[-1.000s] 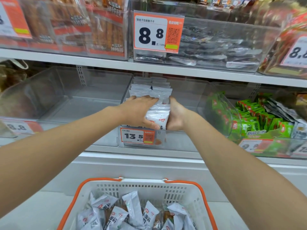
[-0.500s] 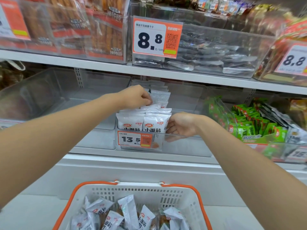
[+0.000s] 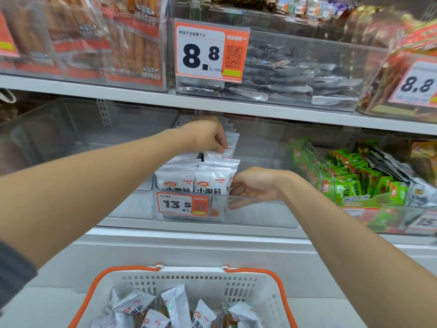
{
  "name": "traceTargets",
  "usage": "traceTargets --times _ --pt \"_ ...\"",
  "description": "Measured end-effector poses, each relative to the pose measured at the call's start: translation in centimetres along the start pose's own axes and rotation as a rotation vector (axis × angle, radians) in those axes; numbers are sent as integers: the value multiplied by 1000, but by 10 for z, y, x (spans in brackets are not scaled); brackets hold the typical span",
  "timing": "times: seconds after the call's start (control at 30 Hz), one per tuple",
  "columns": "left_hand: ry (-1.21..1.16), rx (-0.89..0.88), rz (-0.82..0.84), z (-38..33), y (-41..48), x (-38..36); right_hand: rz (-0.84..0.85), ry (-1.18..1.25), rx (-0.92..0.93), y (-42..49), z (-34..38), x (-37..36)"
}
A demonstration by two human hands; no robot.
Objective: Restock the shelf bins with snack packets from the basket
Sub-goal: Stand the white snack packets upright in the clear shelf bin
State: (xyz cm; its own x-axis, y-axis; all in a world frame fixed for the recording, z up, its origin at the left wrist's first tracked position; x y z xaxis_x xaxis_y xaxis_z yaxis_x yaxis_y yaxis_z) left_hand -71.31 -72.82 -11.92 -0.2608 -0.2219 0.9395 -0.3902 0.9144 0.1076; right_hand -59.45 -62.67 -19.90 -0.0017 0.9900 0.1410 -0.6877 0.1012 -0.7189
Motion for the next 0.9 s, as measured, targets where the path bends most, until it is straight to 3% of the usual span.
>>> traceTargets --times 0.27,0.37,0.47,0.5,0.6,0.67,0.8,0.9 --pt "-101 23 -59 11 -14 -2 136 -39 -44 7 1 1" --pt "-83 -28 -86 6 -29 3 -21 74 -16 13 1 11" --pt "51 -16 51 11 -45 -6 -306 226 59 21 2 17" --pt "107 12 106 13 -49 -11 -302 296 75 24 5 15" --pt "163 62 166 15 -55 -22 -2 489 101 37 23 -13" --pt "160 70 170 14 -58 -24 52 494 68 44 29 -24" --pt "152 78 154 14 -50 -19 -25 518 16 47 24 -12" --pt "122 59 103 15 -28 -13 -284 584 43 38 19 9"
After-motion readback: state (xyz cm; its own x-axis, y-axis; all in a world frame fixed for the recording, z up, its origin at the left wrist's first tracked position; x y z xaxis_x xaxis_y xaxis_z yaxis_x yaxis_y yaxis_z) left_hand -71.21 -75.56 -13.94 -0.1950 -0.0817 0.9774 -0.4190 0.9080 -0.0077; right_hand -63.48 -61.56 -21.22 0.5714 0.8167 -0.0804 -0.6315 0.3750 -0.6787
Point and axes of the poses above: each hand's wrist, its own y-axis towards the middle knuckle, its own x-axis out of the back of the hand, z = x × y, the point moved 3 cm from there along y, towards the middle knuckle, and after that the axes turned 9 degrees about -x, right-handed, at the moved point
